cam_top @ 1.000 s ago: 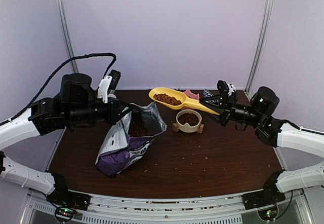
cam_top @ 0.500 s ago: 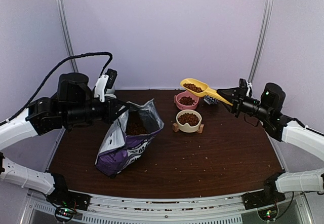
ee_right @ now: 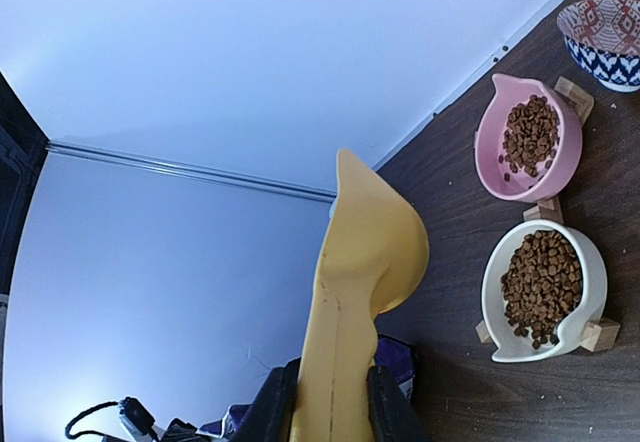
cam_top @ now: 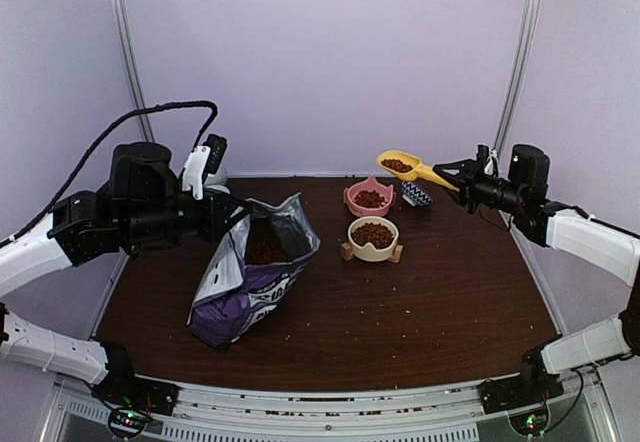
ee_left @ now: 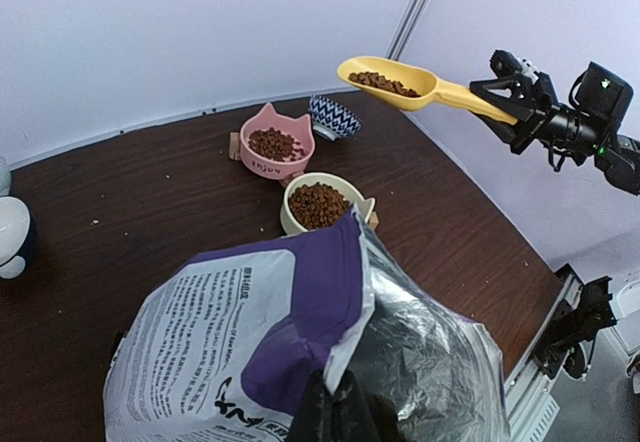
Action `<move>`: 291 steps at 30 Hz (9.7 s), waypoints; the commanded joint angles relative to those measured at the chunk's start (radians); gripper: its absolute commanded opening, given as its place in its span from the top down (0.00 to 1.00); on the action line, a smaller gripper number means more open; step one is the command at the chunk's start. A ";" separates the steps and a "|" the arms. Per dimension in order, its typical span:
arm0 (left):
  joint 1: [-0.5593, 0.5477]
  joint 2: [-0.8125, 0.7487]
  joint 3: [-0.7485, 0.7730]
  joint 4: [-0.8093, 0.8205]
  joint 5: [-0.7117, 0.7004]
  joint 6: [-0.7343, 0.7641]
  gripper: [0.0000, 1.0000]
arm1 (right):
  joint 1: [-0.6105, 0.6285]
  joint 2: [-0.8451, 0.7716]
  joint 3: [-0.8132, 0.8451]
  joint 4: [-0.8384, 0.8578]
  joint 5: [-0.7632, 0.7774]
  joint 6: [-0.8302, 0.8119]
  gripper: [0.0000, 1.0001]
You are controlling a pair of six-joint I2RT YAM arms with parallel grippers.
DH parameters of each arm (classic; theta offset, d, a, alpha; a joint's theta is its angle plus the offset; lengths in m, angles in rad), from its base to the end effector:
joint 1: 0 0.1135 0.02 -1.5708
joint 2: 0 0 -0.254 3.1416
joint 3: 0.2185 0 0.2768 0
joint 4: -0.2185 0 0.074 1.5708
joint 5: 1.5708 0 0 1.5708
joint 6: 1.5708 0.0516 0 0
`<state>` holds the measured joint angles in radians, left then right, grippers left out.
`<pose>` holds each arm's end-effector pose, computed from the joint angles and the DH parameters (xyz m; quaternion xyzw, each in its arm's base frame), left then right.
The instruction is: Serve the pet food
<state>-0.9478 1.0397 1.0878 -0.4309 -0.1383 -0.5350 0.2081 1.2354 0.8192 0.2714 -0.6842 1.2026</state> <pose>0.1659 -0.2187 0.3587 0.1316 0.8171 -0.3348 0.4505 0.3069 0.0981 0.2825 0.1471 0.7309 0.5927 0.3047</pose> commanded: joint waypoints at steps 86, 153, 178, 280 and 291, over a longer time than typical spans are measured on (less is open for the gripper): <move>0.052 0.015 0.173 0.007 0.351 0.243 1.00 | 0.212 -0.114 0.270 -0.640 0.577 -0.639 1.00; -0.016 0.133 0.231 0.068 0.357 0.214 1.00 | 0.379 -0.408 -0.146 -0.370 0.501 -0.612 0.00; -0.016 0.135 0.244 0.011 0.383 0.244 1.00 | 0.819 -0.178 0.085 -0.355 0.326 -1.291 0.04; -0.203 0.322 0.431 -0.471 0.312 0.552 1.00 | 0.746 -0.214 -0.058 -0.090 0.083 -1.006 0.56; -0.203 0.316 0.432 -0.470 0.307 0.551 1.00 | 0.747 -0.182 -0.035 -0.079 0.039 -0.983 0.88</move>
<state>-1.1549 1.3594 1.5200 -0.9852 0.1825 0.0261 0.9577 1.0363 0.7391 0.1909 -0.6140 0.2180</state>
